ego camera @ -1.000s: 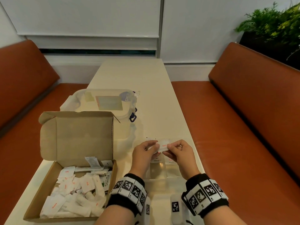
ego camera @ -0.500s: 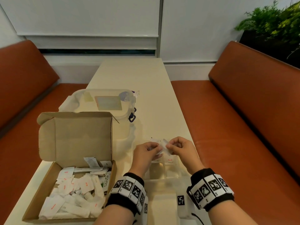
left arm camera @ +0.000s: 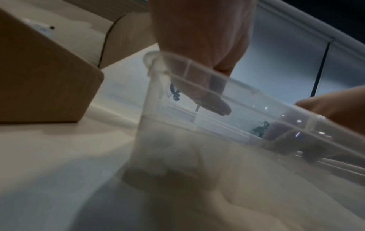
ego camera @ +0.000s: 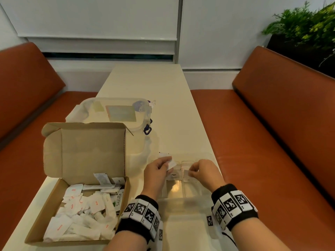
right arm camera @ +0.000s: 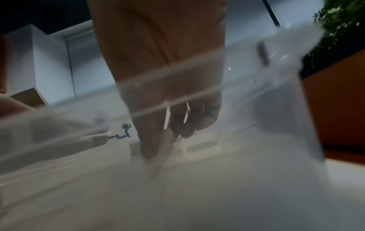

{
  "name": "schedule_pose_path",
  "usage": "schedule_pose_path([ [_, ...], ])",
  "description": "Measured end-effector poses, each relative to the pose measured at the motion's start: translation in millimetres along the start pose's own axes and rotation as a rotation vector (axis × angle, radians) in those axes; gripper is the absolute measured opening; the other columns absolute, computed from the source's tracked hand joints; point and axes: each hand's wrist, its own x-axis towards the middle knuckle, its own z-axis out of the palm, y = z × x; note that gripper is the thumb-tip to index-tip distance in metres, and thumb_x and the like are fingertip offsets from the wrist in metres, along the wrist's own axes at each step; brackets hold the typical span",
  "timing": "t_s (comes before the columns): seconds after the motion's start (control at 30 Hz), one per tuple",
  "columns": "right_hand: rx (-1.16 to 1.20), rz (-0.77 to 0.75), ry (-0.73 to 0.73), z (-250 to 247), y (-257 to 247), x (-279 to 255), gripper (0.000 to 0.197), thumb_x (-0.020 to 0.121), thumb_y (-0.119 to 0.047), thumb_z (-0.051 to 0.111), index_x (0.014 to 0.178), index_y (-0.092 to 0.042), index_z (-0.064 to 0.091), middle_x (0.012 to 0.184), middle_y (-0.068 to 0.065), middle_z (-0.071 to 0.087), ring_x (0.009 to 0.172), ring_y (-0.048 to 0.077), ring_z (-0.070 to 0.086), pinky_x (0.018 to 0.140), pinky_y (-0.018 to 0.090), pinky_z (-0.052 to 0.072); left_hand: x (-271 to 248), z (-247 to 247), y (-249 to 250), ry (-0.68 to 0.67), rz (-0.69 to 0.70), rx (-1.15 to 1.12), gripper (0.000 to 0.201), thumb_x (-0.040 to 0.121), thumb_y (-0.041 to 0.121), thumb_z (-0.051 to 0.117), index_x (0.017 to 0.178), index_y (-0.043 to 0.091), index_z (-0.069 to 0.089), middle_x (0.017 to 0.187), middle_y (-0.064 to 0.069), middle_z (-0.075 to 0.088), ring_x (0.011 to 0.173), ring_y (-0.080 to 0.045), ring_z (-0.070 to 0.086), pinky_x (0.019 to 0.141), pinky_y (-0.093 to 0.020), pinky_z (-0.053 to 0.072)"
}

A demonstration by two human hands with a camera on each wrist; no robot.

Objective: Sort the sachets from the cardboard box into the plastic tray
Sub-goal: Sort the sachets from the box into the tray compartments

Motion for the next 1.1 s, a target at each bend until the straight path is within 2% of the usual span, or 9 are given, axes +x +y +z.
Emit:
schedule_pose_path([
  [0.1,-0.108,-0.029,0.019,7.8,-0.6,0.0,0.012,0.085,-0.026,0.068,0.089,-0.020,0.076,0.092,-0.004,0.070,0.086,0.010,0.060,0.078,0.024,0.050,0.1,-2.6,-1.0,0.013,0.016,-0.013,0.027,0.095,-0.003,0.048,0.105,0.008,0.069,0.110,-0.002,0.064,0.097,-0.008,0.063,0.080,-0.021,0.056],
  [0.17,-0.144,-0.049,0.050,9.8,-0.3,-1.2,0.012,0.085,-0.028,0.068,0.090,-0.021,0.076,0.093,-0.003,0.066,0.090,0.012,0.057,0.078,0.026,0.049,-0.1,-3.1,-1.3,0.007,0.025,-0.017,0.028,0.095,-0.004,0.047,0.103,0.011,0.069,0.110,-0.003,0.064,0.097,-0.007,0.062,0.080,-0.021,0.056],
  [0.3,-0.174,-0.102,0.052,8.5,1.1,-5.2,0.010,0.084,-0.026,0.068,0.093,-0.022,0.069,0.090,-0.005,0.060,0.081,0.009,0.049,0.066,0.019,0.038,-1.0,-2.9,-2.3,-0.005,0.018,-0.029,0.029,0.094,-0.004,0.047,0.098,0.013,0.070,0.110,-0.003,0.063,0.097,-0.007,0.062,0.079,-0.021,0.056],
  [0.4,-0.141,-0.112,0.065,8.2,2.7,-8.1,0.015,0.082,-0.019,0.068,0.094,-0.019,0.059,0.088,-0.007,0.050,0.081,0.011,0.046,0.058,0.018,0.031,-2.8,-3.4,-3.3,-0.010,0.021,-0.028,0.029,0.094,-0.004,0.048,0.098,0.014,0.070,0.109,-0.002,0.062,0.097,-0.008,0.062,0.080,-0.021,0.056],
  [0.53,-0.150,-0.112,0.042,10.1,2.5,-11.2,0.008,0.087,-0.018,0.061,0.094,-0.013,0.064,0.098,-0.002,0.051,0.086,0.012,0.051,0.069,0.020,0.040,-2.3,-3.8,-2.7,-0.024,0.015,-0.037,0.029,0.094,-0.005,0.047,0.098,0.014,0.070,0.112,-0.004,0.062,0.098,-0.009,0.062,0.080,-0.021,0.056],
  [0.7,-0.103,-0.106,0.085,9.5,0.9,-11.6,0.018,0.083,-0.018,0.065,0.097,-0.018,0.053,0.099,-0.003,0.049,0.079,0.015,0.052,0.066,0.021,0.041,-1.7,-3.1,-3.3,-0.047,0.010,-0.041,0.031,0.095,-0.005,0.046,0.098,0.015,0.070,0.116,-0.006,0.060,0.100,-0.012,0.061,0.079,-0.021,0.057],
  [0.87,-0.133,-0.106,0.068,10.4,3.6,-10.7,0.007,0.087,-0.022,0.064,0.090,-0.015,0.064,0.103,-0.003,0.051,0.082,0.010,0.051,0.069,0.017,0.038,-1.1,-3.7,-3.8,-0.048,0.010,-0.077,0.034,0.094,-0.005,0.047,0.108,0.019,0.067,0.122,-0.004,0.055,0.104,-0.018,0.062,0.074,-0.020,0.056],
  [1.0,-0.158,-0.097,0.054,11.6,1.4,-10.3,0.009,0.086,-0.022,0.065,0.091,-0.015,0.063,0.103,-0.003,0.050,0.089,0.014,0.056,0.075,0.021,0.047,-1.9,-3.5,-3.4,-0.067,0.023,-0.062,0.033,0.092,-0.006,0.050,0.106,0.018,0.067,0.121,-0.008,0.056,0.104,-0.022,0.063,0.073,-0.023,0.057],
  [1.1,-0.101,-0.085,0.139,10.3,-3.2,-9.8,0.012,0.087,-0.027,0.064,0.091,-0.016,0.062,0.096,-0.004,0.054,0.090,0.013,0.052,0.074,0.023,0.044,-2.4,-2.6,-1.7,-0.085,0.025,-0.065,0.033,0.090,-0.008,0.053,0.103,0.018,0.067,0.117,-0.008,0.058,0.102,-0.024,0.064,0.069,-0.023,0.058],
])
